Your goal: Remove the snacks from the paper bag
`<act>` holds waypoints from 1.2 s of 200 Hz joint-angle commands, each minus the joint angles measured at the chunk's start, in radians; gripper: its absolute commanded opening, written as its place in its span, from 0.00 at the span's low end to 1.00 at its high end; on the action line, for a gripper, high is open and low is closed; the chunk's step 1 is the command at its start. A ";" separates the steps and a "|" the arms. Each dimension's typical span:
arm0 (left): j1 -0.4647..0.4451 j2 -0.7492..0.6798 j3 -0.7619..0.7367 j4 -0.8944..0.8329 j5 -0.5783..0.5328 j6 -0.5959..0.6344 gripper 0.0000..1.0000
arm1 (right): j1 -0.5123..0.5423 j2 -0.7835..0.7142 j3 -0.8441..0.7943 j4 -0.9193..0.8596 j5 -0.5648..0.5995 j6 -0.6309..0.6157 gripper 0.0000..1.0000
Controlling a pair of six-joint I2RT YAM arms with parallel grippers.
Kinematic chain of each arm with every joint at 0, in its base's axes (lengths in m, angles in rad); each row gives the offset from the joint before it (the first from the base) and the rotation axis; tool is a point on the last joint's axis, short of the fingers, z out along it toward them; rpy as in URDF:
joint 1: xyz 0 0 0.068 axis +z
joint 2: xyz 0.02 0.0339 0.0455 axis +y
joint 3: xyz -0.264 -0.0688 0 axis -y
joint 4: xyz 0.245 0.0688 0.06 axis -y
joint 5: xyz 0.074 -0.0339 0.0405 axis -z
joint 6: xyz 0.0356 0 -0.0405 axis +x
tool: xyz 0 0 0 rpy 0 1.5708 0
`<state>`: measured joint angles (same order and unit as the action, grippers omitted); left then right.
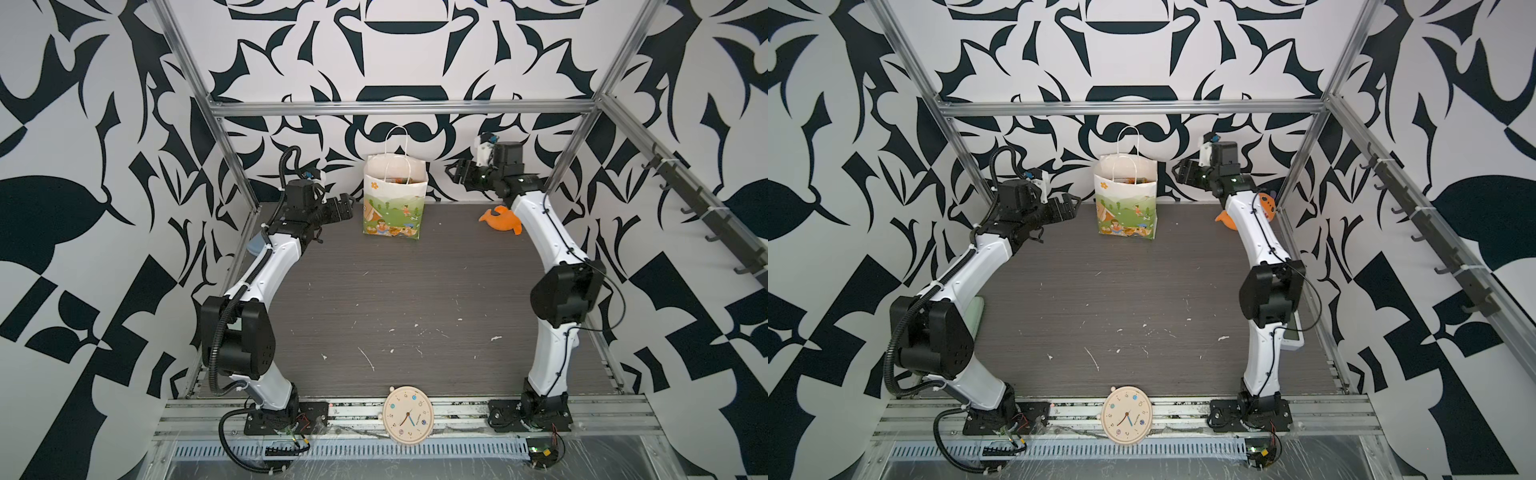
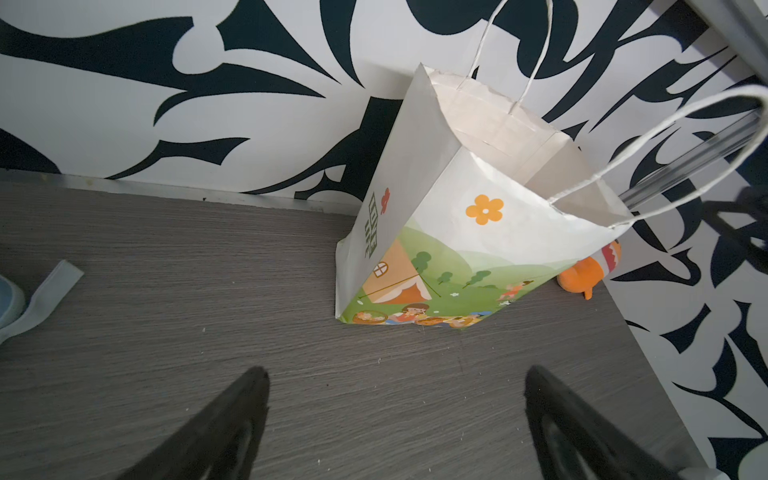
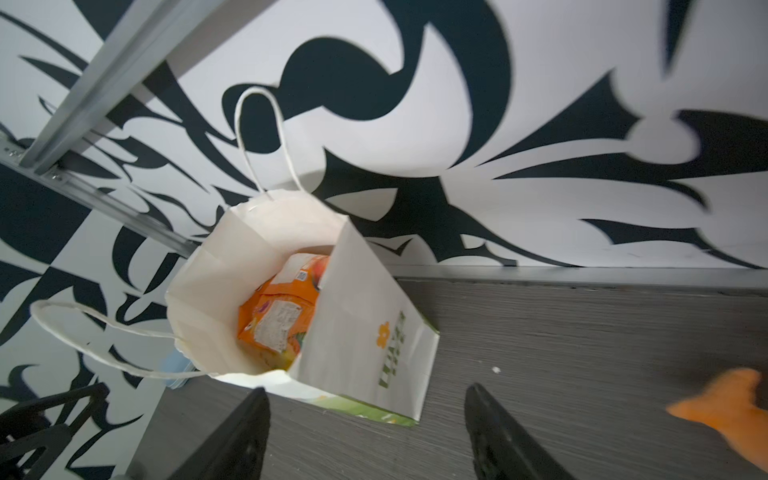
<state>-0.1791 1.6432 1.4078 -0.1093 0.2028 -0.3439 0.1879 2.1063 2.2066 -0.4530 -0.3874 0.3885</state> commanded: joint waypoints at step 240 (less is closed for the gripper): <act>0.001 -0.088 -0.127 -0.002 -0.026 0.071 0.99 | 0.133 0.328 0.432 -0.022 0.093 0.261 0.04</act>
<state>-0.1791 1.5929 1.2934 -0.1127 0.1864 -0.2802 0.3058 2.4619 2.6152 -0.5049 -0.3050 0.6418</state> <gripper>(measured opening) 0.989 0.051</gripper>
